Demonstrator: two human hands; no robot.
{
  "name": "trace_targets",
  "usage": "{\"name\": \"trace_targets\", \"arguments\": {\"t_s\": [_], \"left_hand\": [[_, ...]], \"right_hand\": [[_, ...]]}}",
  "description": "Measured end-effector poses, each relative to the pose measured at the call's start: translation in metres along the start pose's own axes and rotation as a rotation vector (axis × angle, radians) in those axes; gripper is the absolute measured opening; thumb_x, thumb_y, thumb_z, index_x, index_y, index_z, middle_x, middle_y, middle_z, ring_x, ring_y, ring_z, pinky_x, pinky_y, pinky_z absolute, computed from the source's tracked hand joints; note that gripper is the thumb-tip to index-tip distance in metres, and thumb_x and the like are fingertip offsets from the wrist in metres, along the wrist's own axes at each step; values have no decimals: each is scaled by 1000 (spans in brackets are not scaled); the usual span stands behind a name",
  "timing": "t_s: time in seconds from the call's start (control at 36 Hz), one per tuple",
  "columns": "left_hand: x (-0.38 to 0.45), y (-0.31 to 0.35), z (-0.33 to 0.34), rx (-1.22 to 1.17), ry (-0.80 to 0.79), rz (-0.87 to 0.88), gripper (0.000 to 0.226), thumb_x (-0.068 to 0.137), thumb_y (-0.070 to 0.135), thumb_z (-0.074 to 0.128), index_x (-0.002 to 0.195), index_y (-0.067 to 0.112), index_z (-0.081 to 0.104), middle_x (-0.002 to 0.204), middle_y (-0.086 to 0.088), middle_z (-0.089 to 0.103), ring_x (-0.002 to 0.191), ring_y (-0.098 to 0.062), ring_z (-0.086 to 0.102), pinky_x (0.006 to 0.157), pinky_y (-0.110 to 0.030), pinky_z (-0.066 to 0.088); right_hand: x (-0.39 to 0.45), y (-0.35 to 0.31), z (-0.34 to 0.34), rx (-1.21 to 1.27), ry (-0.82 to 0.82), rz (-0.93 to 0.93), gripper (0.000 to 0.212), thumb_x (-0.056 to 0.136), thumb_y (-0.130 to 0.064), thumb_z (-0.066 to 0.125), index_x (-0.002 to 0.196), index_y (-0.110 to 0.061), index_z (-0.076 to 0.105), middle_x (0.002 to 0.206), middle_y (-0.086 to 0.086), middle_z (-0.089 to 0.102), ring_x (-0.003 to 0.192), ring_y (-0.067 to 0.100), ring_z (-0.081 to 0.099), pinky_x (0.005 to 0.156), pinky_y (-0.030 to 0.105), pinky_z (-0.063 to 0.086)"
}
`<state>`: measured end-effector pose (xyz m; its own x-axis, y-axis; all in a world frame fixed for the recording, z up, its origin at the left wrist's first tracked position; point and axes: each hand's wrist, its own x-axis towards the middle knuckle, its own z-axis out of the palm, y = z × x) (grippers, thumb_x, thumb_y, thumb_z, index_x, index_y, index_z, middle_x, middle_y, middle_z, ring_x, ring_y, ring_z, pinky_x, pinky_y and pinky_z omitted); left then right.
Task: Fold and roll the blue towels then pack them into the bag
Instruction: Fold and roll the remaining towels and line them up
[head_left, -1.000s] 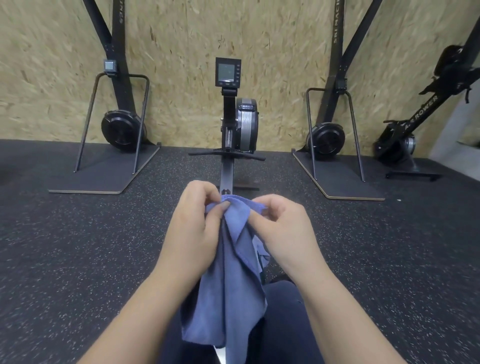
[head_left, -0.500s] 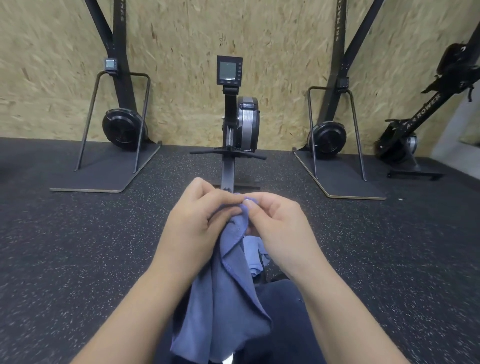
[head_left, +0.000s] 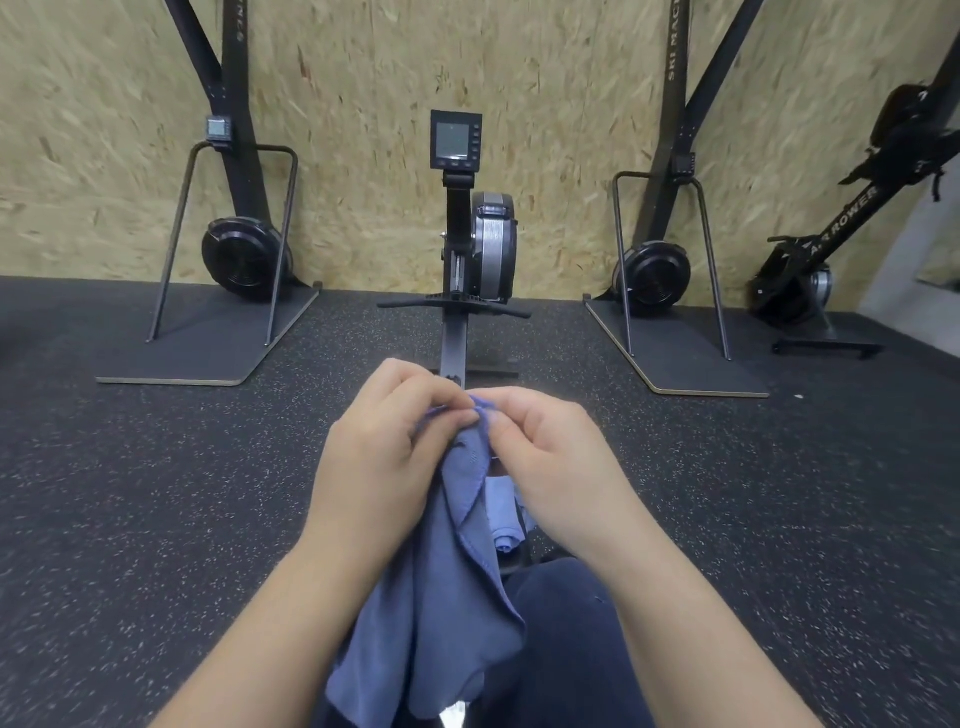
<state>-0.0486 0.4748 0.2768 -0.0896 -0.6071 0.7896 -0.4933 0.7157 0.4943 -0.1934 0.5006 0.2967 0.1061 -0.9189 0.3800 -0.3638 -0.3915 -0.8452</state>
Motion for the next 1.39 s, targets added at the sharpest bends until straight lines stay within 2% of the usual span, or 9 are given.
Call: {"name": "trace_targets", "arguments": {"t_s": [0.31, 0.42, 0.58, 0.69, 0.78, 0.83, 0.94, 1.17, 1.39], "left_hand": [[-1, 2, 2, 15, -15, -104, 3, 78, 27, 65, 78, 27, 62, 81, 16, 58, 73, 6, 52, 67, -9, 37], [2, 2, 0, -14, -35, -130, 16, 79, 24, 74, 73, 32, 62, 83, 13, 60, 68, -1, 53, 63, -10, 37], [9, 0, 5, -38, -63, -87, 5, 79, 27, 69, 76, 28, 65, 76, 13, 58, 73, -4, 52, 70, -13, 37], [14, -7, 10, 98, -145, 4, 9, 80, 42, 55, 81, 34, 59, 80, 19, 51, 82, -1, 46, 78, -10, 32], [16, -10, 11, 196, -222, 23, 20, 80, 42, 47, 84, 30, 62, 79, 16, 48, 79, -13, 45, 74, -20, 33], [15, -12, 11, 247, -256, 14, 20, 82, 36, 49, 87, 25, 65, 80, 14, 49, 81, -19, 47, 73, -30, 35], [12, -17, 11, 215, -293, -50, 10, 88, 17, 62, 93, 24, 66, 81, 15, 59, 83, -15, 47, 74, -31, 38], [21, -41, 9, 339, -403, -137, 10, 95, 34, 52, 97, 30, 61, 82, -1, 57, 92, -21, 50, 76, -34, 40], [35, -66, -11, 573, -368, -68, 16, 91, 38, 56, 99, 27, 64, 79, -6, 51, 85, -32, 57, 74, -38, 47]], "right_hand": [[-1, -1, -4, -165, -60, -35, 31, 97, -13, 46, 109, -28, 71, 99, -14, 72, 94, 3, 64, 87, 30, 48], [0, 2, -7, -92, -63, -39, 20, 96, -23, 55, 106, -25, 72, 96, -10, 74, 94, 6, 66, 86, 26, 49], [11, 14, -12, -58, 9, -86, 18, 93, -14, 60, 102, -13, 75, 95, -10, 72, 88, -8, 61, 78, 6, 42], [17, 16, -19, -122, 112, -150, 18, 94, -12, 58, 93, -19, 75, 87, -16, 70, 87, -6, 62, 79, 8, 42], [21, 12, -28, -75, 177, -174, 20, 92, -18, 54, 87, -25, 72, 87, -11, 73, 87, 0, 64, 81, 16, 46], [24, 9, -36, -32, 229, -165, 22, 95, -17, 54, 84, -29, 69, 85, -12, 72, 85, 0, 64, 80, 18, 46], [31, 10, -52, 37, 306, -139, 27, 97, -12, 53, 81, -29, 67, 79, -12, 70, 77, 1, 61, 76, 22, 47], [42, 19, -85, 61, 450, -117, 28, 98, -13, 51, 80, -28, 67, 77, -12, 69, 77, 7, 61, 76, 28, 48], [38, 38, -110, -31, 594, -60, 26, 99, -16, 47, 89, -19, 71, 88, -4, 72, 81, 8, 62, 73, 25, 46]]}}
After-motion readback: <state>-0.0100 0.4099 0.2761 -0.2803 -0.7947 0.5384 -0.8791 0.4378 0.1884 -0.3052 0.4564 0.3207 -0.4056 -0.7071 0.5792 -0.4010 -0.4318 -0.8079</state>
